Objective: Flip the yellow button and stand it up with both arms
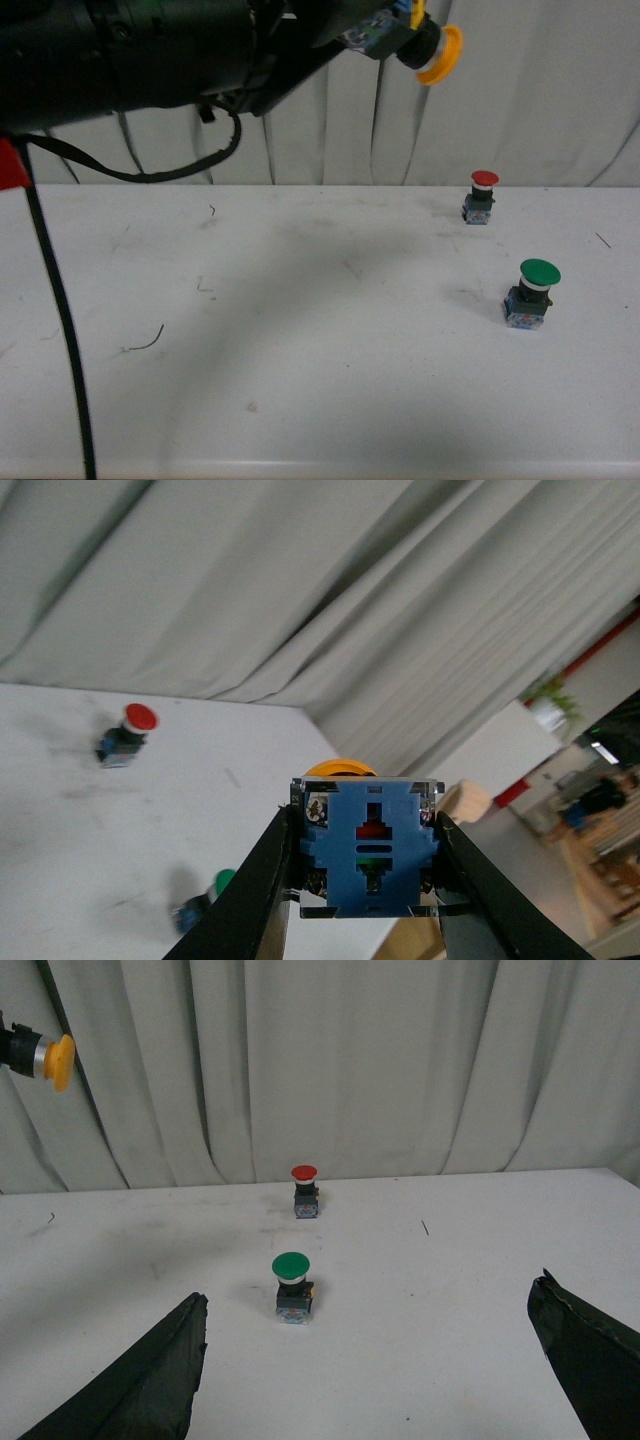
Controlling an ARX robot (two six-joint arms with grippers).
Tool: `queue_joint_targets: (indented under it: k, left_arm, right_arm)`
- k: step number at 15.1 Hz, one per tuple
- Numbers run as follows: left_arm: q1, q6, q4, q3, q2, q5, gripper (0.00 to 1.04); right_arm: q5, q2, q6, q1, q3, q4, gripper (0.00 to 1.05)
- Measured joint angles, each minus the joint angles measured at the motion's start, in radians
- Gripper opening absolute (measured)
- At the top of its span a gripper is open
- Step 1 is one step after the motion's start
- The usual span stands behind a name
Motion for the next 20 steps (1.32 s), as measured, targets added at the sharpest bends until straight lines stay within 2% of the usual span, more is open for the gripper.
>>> queue_joint_targets:
  k: [2, 3, 5, 8, 13, 14, 15, 16, 17, 18, 19, 20]
  left_arm:
    - [-0.047, -0.132, 0.254, -0.016, 0.082, 0.021, 0.33]
    - [-0.062, -0.180, 0.308, -0.016, 0.103, 0.023, 0.33]
    - [-0.090, -0.275, 0.306, -0.016, 0.157, 0.016, 0.33]
    - [-0.088, -0.361, 0.302, -0.006, 0.195, -0.014, 0.33]
    - [-0.068, -0.389, 0.306, 0.040, 0.196, -0.024, 0.33]
    - [-0.069, -0.388, 0.306, 0.040, 0.196, -0.026, 0.33]
    - [-0.069, -0.387, 0.306, 0.040, 0.196, -0.028, 0.33]
    - [-0.071, -0.386, 0.306, 0.040, 0.196, -0.027, 0.33]
    - [-0.071, -0.386, 0.306, 0.040, 0.196, -0.028, 0.33]
    - [-0.071, -0.385, 0.306, 0.040, 0.196, -0.028, 0.33]
    - [-0.069, -0.382, 0.306, 0.040, 0.196, -0.029, 0.33]
    - [-0.069, -0.381, 0.306, 0.040, 0.196, -0.029, 0.33]
  right_arm:
    - [0.000, 0.000, 0.000, 0.000, 0.000, 0.000, 0.98]
    - [0.000, 0.000, 0.000, 0.000, 0.000, 0.000, 0.98]
    - [0.000, 0.000, 0.000, 0.000, 0.000, 0.000, 0.98]
    - [0.000, 0.000, 0.000, 0.000, 0.000, 0.000, 0.98]
    - [-0.019, 0.003, 0.009, -0.005, -0.002, 0.021, 0.98]
    - [-0.228, 0.077, 0.113, -0.113, -0.018, 0.317, 0.98]
    - [-0.363, 0.138, 0.219, -0.202, -0.018, 0.469, 0.98]
    - [-0.478, 0.263, 0.312, -0.249, -0.018, 0.656, 0.98]
    - [-0.518, 0.421, 0.358, -0.277, -0.017, 0.857, 0.98]
    - [-0.508, 0.623, 0.387, -0.290, -0.009, 1.067, 0.98]
    - [-0.483, 0.812, 0.394, -0.281, 0.006, 1.209, 0.98]
    - [-0.436, 1.033, 0.393, -0.257, 0.076, 1.280, 0.98]
